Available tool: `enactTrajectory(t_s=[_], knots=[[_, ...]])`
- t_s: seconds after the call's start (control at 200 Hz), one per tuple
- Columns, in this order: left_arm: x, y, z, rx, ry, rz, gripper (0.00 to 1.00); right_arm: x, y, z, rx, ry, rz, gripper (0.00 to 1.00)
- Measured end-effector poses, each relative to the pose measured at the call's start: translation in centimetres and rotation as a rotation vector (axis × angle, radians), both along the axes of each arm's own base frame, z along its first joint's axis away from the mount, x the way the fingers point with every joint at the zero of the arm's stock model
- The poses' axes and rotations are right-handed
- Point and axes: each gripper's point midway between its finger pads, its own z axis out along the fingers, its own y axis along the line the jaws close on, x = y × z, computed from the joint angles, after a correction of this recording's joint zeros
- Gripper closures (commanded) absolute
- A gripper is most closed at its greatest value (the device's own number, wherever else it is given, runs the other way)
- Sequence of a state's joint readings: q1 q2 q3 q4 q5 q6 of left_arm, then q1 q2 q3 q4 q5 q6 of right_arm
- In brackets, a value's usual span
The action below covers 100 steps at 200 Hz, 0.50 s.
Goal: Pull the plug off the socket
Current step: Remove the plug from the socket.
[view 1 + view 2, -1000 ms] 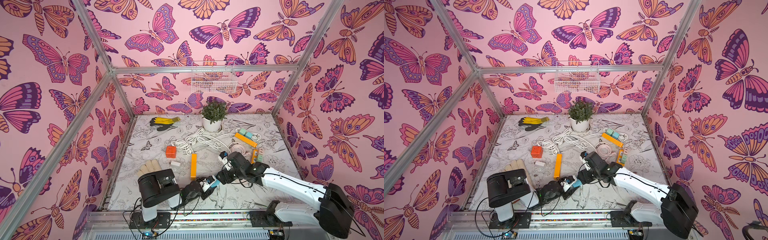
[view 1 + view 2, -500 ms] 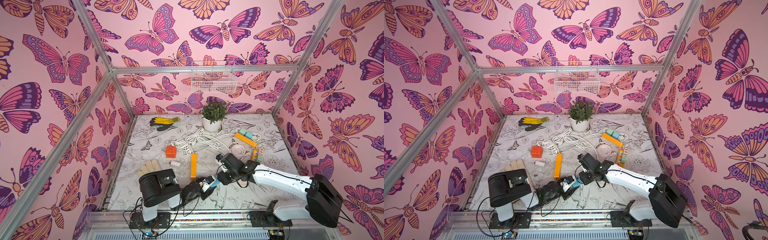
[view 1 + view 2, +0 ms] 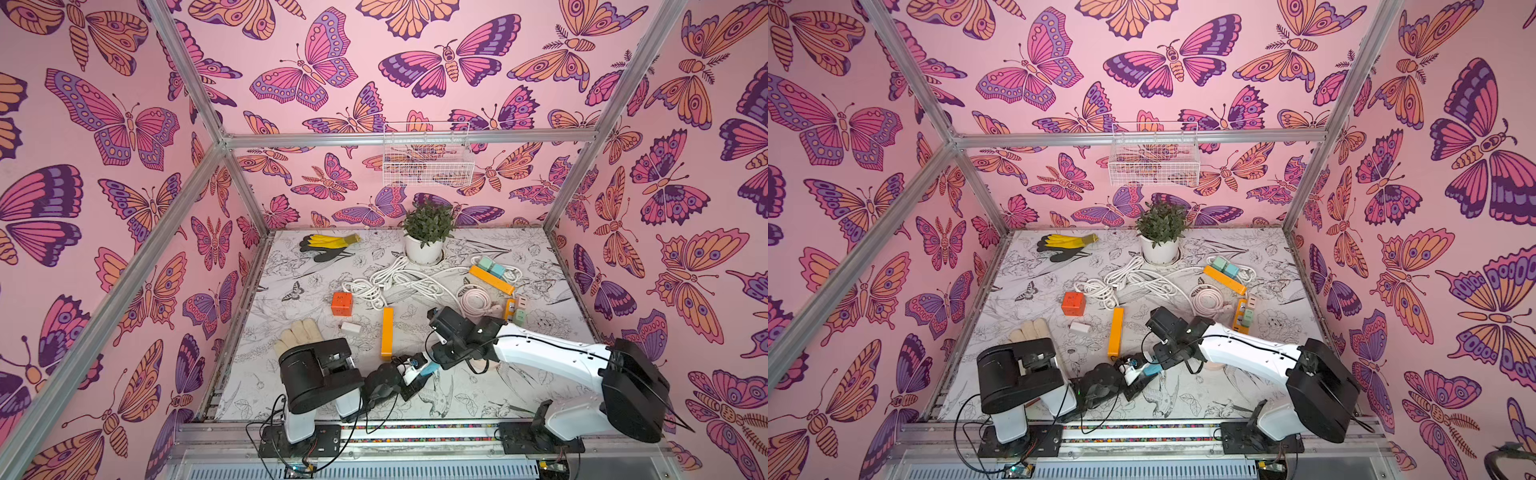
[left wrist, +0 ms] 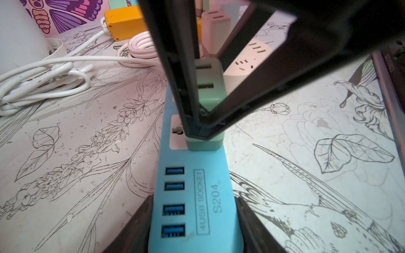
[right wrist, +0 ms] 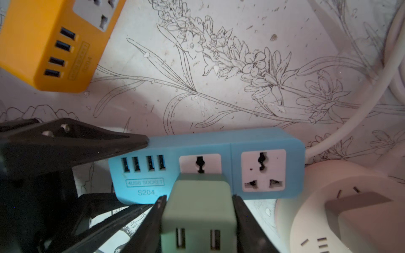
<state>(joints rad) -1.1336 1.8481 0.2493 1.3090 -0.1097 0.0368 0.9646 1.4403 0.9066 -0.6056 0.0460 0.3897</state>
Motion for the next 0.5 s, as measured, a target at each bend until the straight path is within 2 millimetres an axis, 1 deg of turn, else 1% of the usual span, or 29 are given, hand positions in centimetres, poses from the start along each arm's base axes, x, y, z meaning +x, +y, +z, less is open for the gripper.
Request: enactTrajectory(t_s=[0.135, 0.25, 0.371, 0.501], knots=[[0.1, -0.2, 0.6, -0.027, -0.008, 0.002, 0.47, 0.3, -0.7, 0.2, 0.049, 0.049, -0.033, 0.78], [-0.2, -0.4, 0.6, -0.030, -0.008, -0.012, 0.47, -0.6, -1.1, 0.1, 0.089, 0.013, -0.025, 0.77], [-0.6, 0.0, -0.1, -0.011, 0.004, -0.021, 0.47, -1.7, -0.4, -0.3, 0.064, -0.081, 0.004, 0.77], [-0.5, 0.2, -0.1, -0.015, 0.007, -0.010, 0.48, -1.3, 0.3, -0.3, 0.025, -0.121, -0.014, 0.76]])
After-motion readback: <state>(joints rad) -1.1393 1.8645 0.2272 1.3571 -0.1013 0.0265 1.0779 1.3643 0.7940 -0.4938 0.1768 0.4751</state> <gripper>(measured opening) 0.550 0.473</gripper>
